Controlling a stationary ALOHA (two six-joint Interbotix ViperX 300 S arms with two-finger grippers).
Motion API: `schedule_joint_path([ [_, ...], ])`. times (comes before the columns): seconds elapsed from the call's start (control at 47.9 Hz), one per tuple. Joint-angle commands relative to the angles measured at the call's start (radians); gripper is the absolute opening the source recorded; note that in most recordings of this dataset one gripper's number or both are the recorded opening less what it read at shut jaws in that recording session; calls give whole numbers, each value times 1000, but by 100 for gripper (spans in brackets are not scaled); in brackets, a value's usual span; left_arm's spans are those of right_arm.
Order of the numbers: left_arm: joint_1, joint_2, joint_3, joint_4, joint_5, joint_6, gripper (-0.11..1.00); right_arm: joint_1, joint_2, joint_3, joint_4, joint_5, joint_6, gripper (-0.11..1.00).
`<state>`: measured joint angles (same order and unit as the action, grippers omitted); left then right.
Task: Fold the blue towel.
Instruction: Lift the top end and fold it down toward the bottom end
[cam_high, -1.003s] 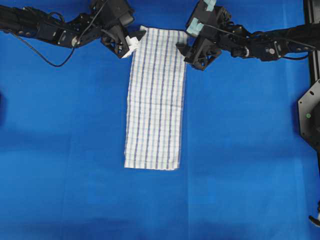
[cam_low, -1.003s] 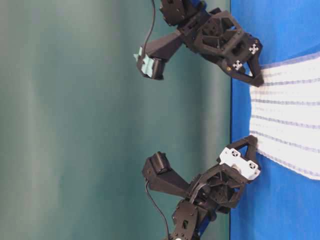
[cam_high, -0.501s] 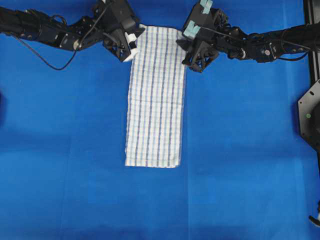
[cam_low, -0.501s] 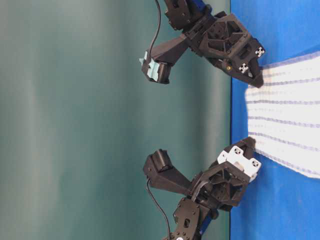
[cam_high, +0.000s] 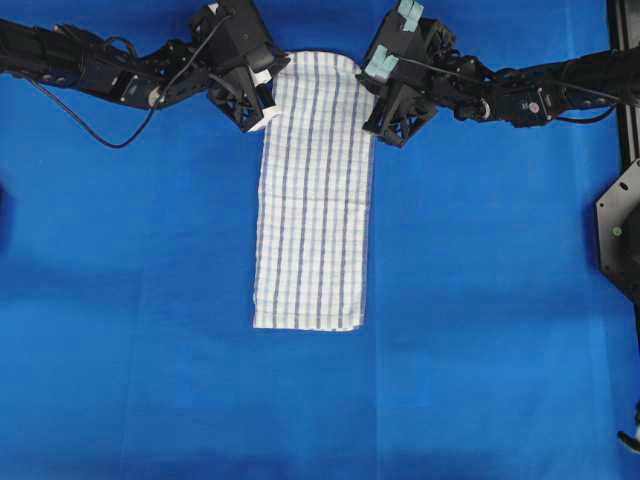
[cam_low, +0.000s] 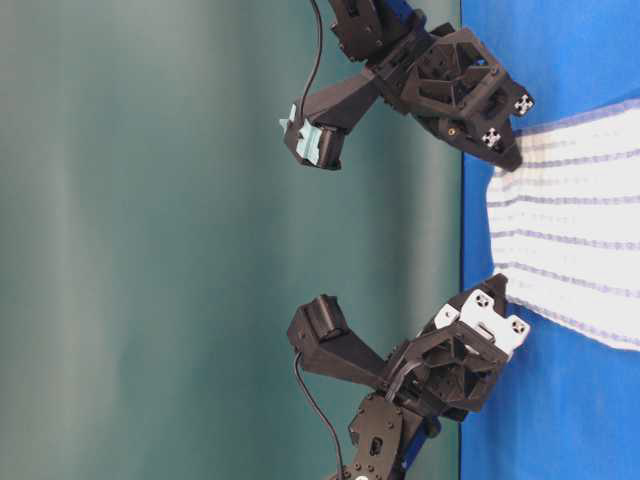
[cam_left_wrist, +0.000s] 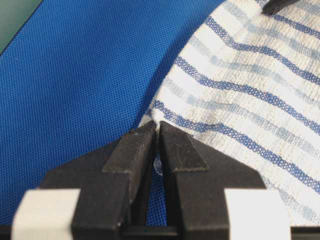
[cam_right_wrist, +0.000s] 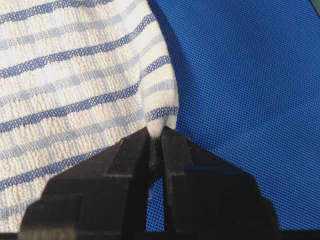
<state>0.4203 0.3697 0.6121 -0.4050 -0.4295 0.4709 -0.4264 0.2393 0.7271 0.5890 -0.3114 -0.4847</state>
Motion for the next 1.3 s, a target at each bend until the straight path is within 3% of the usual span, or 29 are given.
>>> schedule_joint_path([
  [0.0, -5, -29, -8, 3, -5, 6, 2, 5, -14, -20, 2, -2, 2, -2],
  [0.397, 5, -158, -2, 3, 14, 98, 2, 15, -86, -18, 2, 6, 2, -2],
  [0.689, -21, -284, 57, 3, 107, 103, 2, 69, -216, 25, 3, 28, 5, -2],
  [0.982, -137, -474, 156, 3, 153, 97, 2, 175, -328, 80, 44, 29, 5, -2],
  [1.274, -318, -535, 201, -3, 163, 72, 2, 336, -402, 126, 150, 28, 5, -2],
])
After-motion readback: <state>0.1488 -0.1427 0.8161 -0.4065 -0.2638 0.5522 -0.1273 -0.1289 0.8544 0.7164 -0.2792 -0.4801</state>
